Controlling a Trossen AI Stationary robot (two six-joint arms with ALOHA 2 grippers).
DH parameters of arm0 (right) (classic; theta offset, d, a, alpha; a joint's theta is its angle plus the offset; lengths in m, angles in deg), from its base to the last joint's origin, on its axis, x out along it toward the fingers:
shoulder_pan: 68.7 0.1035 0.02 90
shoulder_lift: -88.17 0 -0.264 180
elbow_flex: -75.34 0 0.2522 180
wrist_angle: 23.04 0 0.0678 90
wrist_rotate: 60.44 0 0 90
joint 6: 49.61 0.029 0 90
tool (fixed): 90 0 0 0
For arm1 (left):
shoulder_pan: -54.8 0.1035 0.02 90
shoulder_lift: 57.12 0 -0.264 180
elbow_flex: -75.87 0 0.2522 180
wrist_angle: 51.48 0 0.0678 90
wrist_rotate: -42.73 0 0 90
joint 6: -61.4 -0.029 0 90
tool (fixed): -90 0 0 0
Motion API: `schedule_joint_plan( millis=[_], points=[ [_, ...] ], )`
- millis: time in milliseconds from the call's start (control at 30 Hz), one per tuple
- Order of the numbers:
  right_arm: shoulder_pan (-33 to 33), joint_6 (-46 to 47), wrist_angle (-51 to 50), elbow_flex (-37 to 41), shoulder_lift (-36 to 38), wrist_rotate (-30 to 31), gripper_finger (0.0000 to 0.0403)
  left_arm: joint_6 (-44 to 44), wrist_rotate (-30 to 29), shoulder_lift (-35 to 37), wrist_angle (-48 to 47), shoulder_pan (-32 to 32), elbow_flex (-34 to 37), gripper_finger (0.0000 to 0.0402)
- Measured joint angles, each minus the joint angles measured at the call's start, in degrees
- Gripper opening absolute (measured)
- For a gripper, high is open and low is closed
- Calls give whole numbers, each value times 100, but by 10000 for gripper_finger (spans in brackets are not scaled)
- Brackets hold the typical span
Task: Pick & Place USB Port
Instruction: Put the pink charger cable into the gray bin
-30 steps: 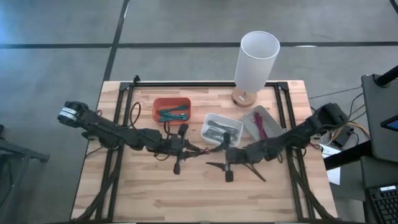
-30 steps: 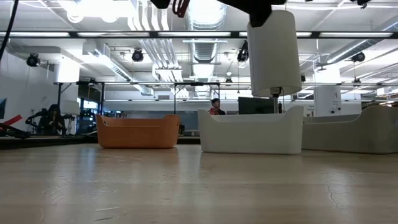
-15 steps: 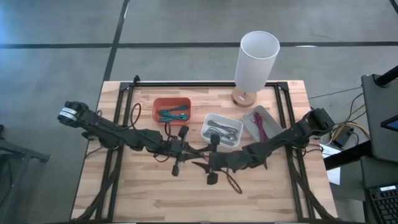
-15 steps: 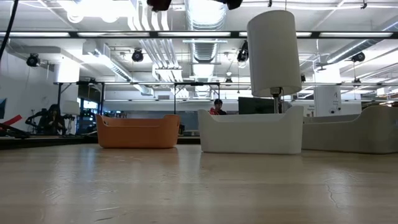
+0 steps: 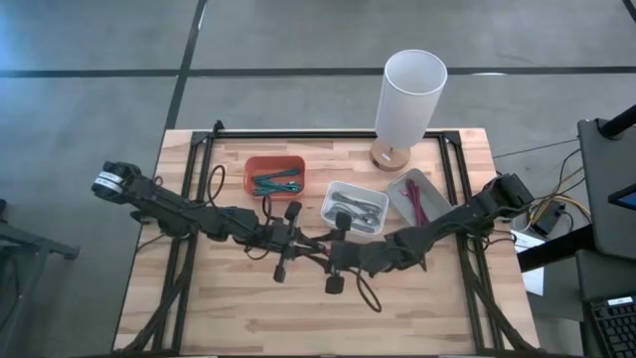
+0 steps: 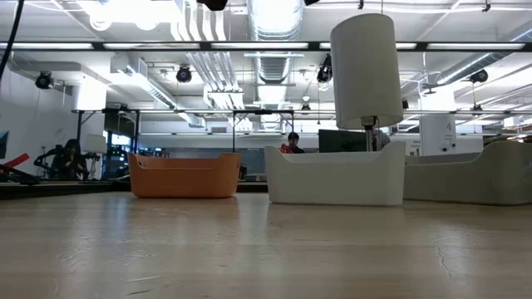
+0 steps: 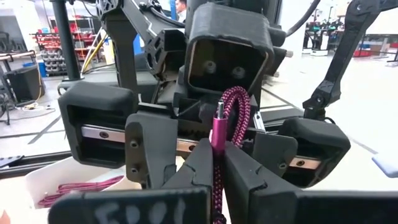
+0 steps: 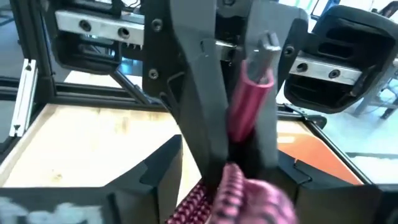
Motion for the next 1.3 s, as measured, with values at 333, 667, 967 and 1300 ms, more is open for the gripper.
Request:
schedule_joint_plan(
  millis=[333, 667, 967, 1300],
  points=[
    [7, 225, 6, 4, 9, 0, 66, 4, -19, -2, -23, 0, 0, 14],
    [15, 887, -555, 7, 12, -4, 24, 124, -35, -4, -411, 0, 0, 41],
    [118, 2113, -2363, -40, 319, 503, 25, 390, -456, -9, -1288, -4, 2, 77],
    [355, 5305, -7299, -651, 1117, 691, 25, 483, -721, -9, -1445, -2, 4, 76]
  ],
)
